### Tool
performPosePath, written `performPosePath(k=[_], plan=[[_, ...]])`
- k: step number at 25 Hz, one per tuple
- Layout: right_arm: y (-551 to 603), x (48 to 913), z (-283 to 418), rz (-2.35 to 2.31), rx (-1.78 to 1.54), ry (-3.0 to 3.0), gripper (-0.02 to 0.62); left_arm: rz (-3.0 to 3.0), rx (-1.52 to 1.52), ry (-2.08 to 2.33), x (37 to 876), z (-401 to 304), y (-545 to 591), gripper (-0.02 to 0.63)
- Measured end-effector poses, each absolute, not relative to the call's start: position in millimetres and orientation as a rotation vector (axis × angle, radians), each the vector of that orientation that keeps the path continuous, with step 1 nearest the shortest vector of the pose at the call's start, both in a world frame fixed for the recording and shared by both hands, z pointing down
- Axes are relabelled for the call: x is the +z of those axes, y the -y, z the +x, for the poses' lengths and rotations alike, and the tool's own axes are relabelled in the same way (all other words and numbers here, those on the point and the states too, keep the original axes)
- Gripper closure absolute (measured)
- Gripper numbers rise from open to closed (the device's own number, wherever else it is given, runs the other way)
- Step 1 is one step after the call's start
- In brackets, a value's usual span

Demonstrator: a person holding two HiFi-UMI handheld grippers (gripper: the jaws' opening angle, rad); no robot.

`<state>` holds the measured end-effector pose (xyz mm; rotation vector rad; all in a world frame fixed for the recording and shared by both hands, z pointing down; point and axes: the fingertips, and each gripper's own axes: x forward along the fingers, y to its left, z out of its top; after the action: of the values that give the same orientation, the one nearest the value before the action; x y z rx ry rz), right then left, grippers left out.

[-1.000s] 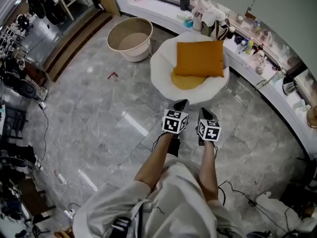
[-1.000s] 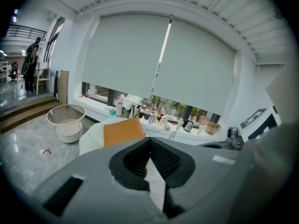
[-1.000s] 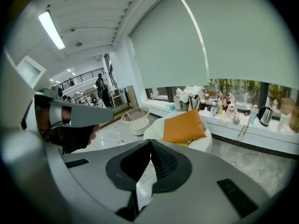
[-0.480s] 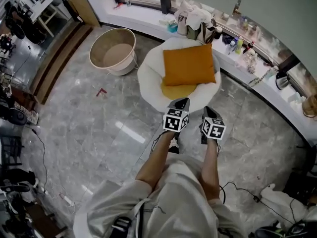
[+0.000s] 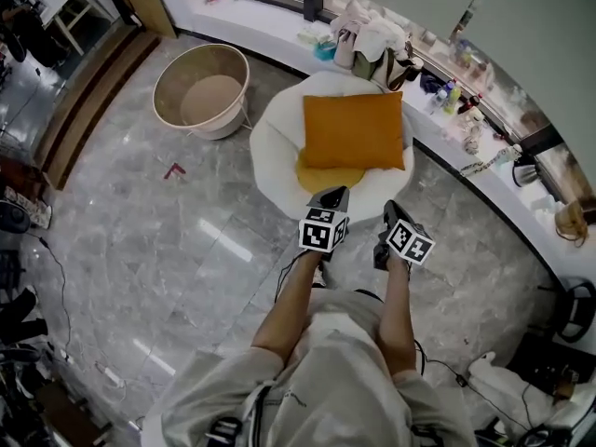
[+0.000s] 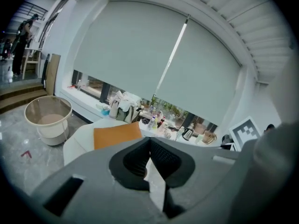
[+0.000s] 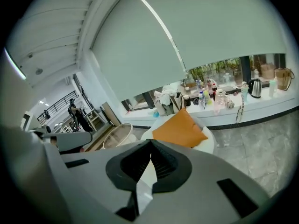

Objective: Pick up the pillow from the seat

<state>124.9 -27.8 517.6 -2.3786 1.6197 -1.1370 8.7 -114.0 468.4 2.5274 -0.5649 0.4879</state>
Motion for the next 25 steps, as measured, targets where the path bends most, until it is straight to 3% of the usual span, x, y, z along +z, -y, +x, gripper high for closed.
performPosePath(k=[12,25], plan=[[49,556,92,-2.339,-1.260,-1.666,0.588,2.361,0.544,0.606,519,-10,131,0.597],[89,607,145,-2.245,-1.372,-1.595,0.588,2.356,0.676,0.619,551,55,163,0.597]])
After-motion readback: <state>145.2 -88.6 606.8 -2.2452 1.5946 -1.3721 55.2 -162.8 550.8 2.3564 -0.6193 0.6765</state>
